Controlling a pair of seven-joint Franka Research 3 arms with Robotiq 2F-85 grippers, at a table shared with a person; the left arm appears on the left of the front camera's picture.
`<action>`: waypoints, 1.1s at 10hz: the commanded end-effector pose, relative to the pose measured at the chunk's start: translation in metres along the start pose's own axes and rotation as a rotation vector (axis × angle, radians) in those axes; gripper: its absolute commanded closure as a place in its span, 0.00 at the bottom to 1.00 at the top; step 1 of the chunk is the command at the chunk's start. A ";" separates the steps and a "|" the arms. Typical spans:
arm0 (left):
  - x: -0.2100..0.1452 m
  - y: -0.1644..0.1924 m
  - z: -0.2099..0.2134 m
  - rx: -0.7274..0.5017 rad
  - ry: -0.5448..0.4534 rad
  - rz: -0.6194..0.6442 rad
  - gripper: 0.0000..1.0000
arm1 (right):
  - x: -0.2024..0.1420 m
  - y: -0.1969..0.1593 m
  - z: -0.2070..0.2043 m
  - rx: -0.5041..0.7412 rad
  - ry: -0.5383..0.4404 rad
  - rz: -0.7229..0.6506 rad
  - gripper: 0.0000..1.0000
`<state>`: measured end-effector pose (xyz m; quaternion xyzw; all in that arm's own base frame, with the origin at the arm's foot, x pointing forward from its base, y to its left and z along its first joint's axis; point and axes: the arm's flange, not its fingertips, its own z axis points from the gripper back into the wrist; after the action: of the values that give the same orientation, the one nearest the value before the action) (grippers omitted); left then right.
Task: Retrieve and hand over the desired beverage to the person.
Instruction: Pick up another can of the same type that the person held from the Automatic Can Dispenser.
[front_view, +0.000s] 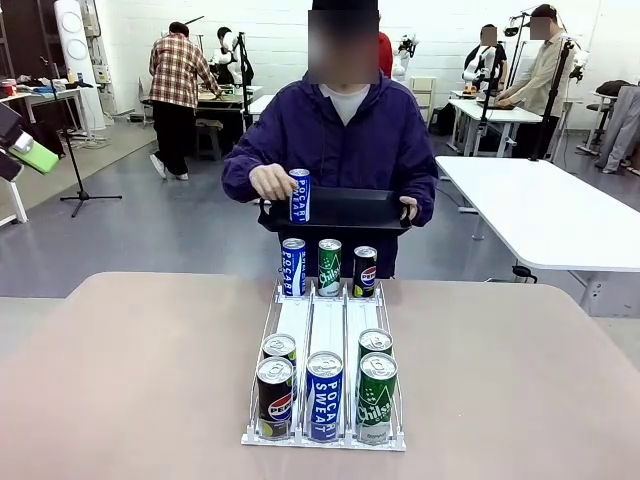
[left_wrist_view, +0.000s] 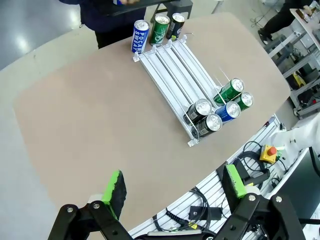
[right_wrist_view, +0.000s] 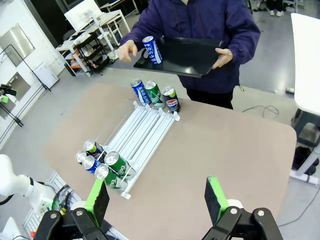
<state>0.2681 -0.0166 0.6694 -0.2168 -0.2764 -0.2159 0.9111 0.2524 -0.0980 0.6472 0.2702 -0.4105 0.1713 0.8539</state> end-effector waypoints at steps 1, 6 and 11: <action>-0.001 0.001 0.000 0.007 0.007 -0.011 0.00 | -0.001 0.000 -0.002 0.030 -0.008 0.009 0.00; -0.001 0.001 0.000 0.007 0.007 -0.011 0.00 | -0.001 0.000 -0.002 0.030 -0.008 0.009 0.00; -0.001 0.001 0.000 0.007 0.007 -0.011 0.00 | -0.001 0.000 -0.002 0.030 -0.008 0.009 0.00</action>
<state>0.2681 -0.0166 0.6694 -0.2166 -0.2763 -0.2158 0.9111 0.2524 -0.0980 0.6472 0.2702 -0.4105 0.1713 0.8539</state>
